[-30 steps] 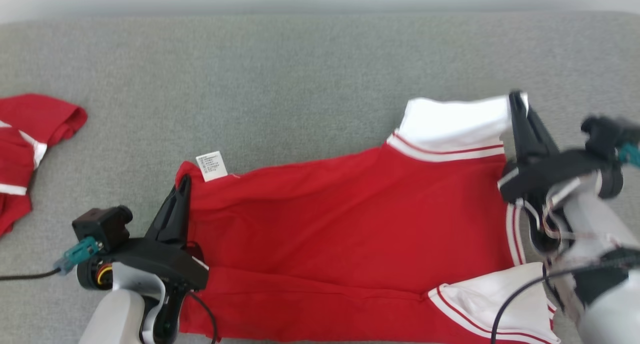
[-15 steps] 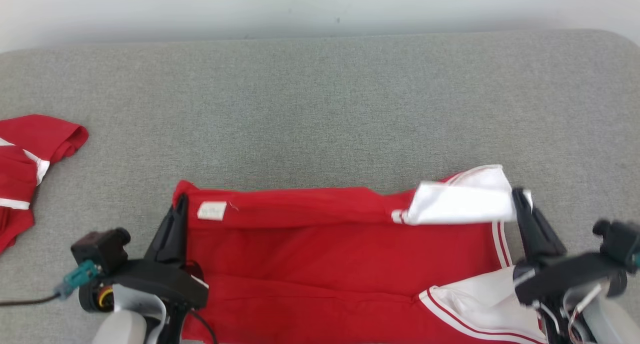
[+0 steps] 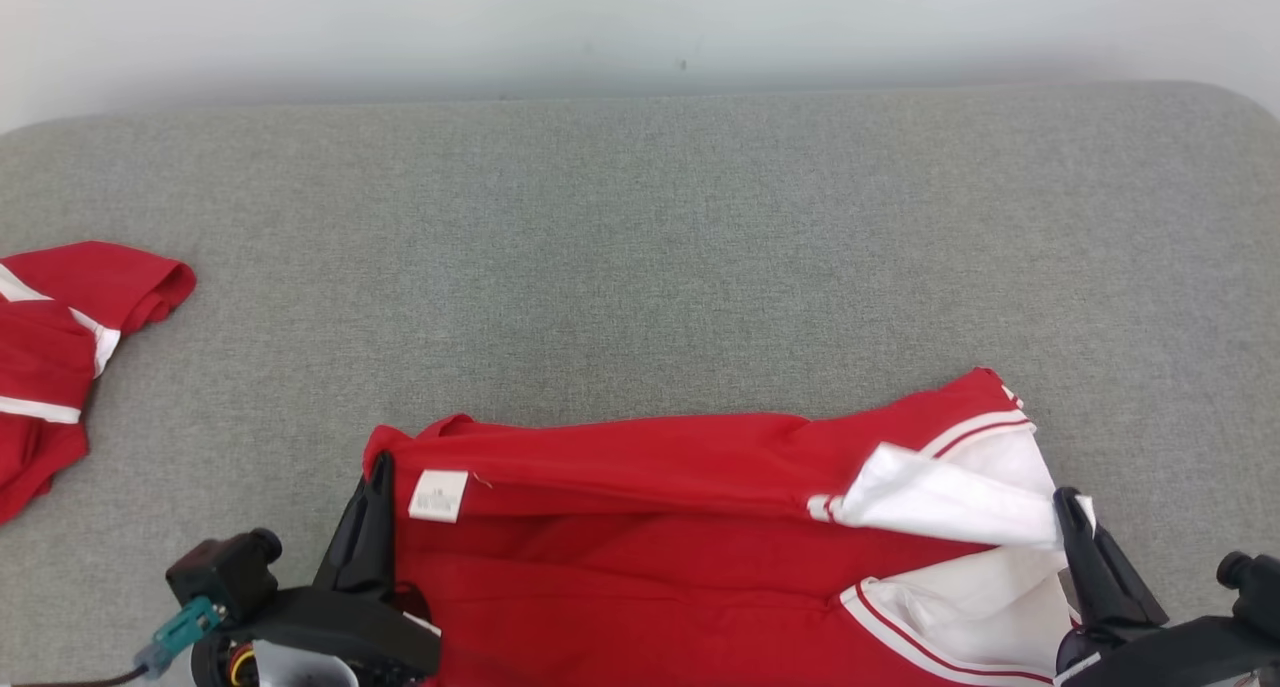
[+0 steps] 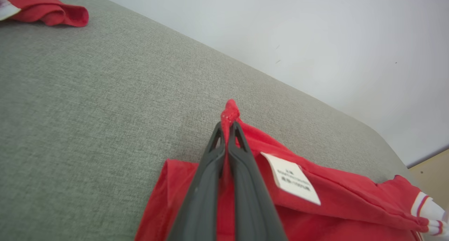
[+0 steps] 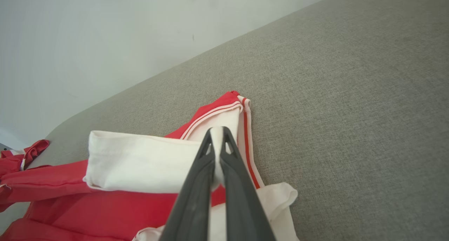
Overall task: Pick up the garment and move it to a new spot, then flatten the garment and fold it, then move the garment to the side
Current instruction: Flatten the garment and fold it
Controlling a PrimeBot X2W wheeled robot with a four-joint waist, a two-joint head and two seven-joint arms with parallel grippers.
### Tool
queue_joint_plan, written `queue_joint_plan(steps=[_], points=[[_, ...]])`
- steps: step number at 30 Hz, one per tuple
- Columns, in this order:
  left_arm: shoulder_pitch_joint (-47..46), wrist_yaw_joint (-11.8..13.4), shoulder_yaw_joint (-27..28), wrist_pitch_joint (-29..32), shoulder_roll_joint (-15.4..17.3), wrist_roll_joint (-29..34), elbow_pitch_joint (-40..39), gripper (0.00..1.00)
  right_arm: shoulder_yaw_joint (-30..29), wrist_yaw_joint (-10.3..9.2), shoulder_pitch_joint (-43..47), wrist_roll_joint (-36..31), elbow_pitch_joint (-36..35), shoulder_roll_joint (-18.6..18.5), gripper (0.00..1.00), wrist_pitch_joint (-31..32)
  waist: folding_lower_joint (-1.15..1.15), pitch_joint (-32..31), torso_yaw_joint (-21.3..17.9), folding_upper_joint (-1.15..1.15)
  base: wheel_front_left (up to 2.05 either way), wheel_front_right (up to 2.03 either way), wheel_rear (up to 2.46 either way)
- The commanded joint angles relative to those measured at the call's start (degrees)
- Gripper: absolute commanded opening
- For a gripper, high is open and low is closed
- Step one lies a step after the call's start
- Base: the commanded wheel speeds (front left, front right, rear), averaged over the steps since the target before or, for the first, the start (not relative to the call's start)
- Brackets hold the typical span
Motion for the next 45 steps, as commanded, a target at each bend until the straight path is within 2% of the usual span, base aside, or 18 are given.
queue_joint_plan(steps=[1,9,10,11,12,22,31,36,45], points=[[1.1,0.2,0.0,-0.5,0.2,-0.3,0.3,0.00,-0.3,-0.01,0.8,-1.2,-0.4,0.2,0.00,0.5,0.01,-0.1,0.1,0.00,0.00,0.00,0.00],[2.9,0.5,-0.1,-2.0,-0.2,-0.9,2.8,0.00,-1.6,-0.01,2.6,-5.4,-0.4,1.8,0.00,2.9,0.01,-0.5,0.3,0.00,0.00,0.00,0.00],[2.8,0.5,0.0,-2.3,-0.1,-0.9,3.1,0.46,-1.9,-0.01,2.8,-5.8,-0.2,2.1,0.43,3.1,0.01,-0.6,0.4,0.00,0.00,0.00,0.00],[2.8,0.3,0.0,-2.5,-0.1,-1.0,3.6,1.00,-2.1,-0.01,3.0,-6.3,0.0,2.2,0.89,3.1,0.01,-0.7,0.5,0.00,0.00,0.00,0.00],[3.0,0.0,-0.1,-3.0,-0.2,-0.9,4.3,1.00,-2.6,-0.01,3.4,-6.7,0.0,2.7,1.00,3.2,0.01,-1.1,0.6,0.00,0.00,0.00,0.00],[5.4,0.5,1.0,-6.3,0.1,1.1,2.8,1.00,-4.6,-0.01,4.2,-7.9,-2.3,3.6,1.00,2.1,0.01,-2.9,1.0,0.00,0.00,0.00,0.00],[8.7,2.9,2.8,-7.2,1.1,7.5,-2.5,1.00,-7.3,-0.01,3.4,-11.2,-1.7,4.3,1.00,2.7,0.01,-4.6,2.2,0.00,0.00,0.00,0.00],[10.1,3.4,4.0,-7.3,0.7,9.9,-5.0,1.00,-9.0,-0.01,0.7,-15.0,1.8,5.4,1.00,5.4,0.01,-4.8,2.7,0.00,0.00,0.00,0.00],[11.1,3.7,5.0,-7.3,-0.1,14.1,-6.8,1.00,-8.8,-0.01,-4.1,-19.3,12.2,6.1,1.00,8.6,0.01,-4.5,4.5,0.00,0.00,0.00,0.00]])
